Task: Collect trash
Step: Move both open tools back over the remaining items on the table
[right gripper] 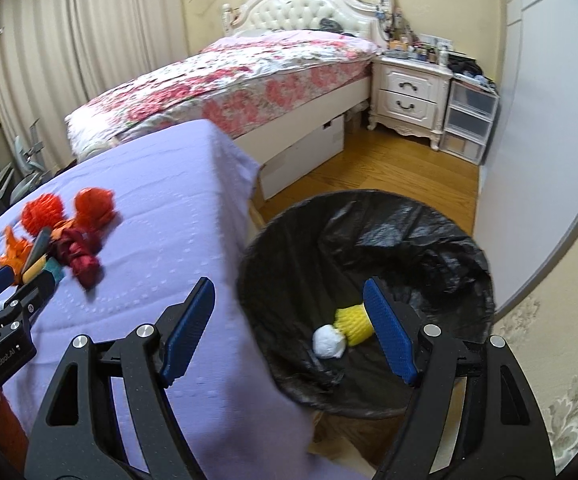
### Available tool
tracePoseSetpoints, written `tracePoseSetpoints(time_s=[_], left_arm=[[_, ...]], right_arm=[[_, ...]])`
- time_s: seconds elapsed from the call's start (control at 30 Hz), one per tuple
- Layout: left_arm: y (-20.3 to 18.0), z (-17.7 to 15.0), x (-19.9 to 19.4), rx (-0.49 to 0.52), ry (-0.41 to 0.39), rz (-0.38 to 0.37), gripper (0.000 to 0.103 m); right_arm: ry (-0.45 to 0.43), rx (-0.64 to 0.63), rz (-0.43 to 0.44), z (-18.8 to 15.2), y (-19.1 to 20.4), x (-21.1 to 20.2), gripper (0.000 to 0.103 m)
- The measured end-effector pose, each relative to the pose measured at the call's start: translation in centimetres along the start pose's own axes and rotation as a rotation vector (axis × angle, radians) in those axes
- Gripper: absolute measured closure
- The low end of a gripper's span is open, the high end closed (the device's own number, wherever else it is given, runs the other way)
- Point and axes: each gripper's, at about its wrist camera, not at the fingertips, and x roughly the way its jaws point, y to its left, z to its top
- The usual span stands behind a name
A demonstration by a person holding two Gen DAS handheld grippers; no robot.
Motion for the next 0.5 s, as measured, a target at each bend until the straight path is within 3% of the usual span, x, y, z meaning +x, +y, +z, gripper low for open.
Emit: tracePoseSetpoints(time_s=[0.5], left_arm=[[14.2,-3.4,-1.3,-0.21,0.018,0.196,0.029]], right_arm=[[0.052,-0.201,0.181,-0.8,13.4,-0.1,0.028]])
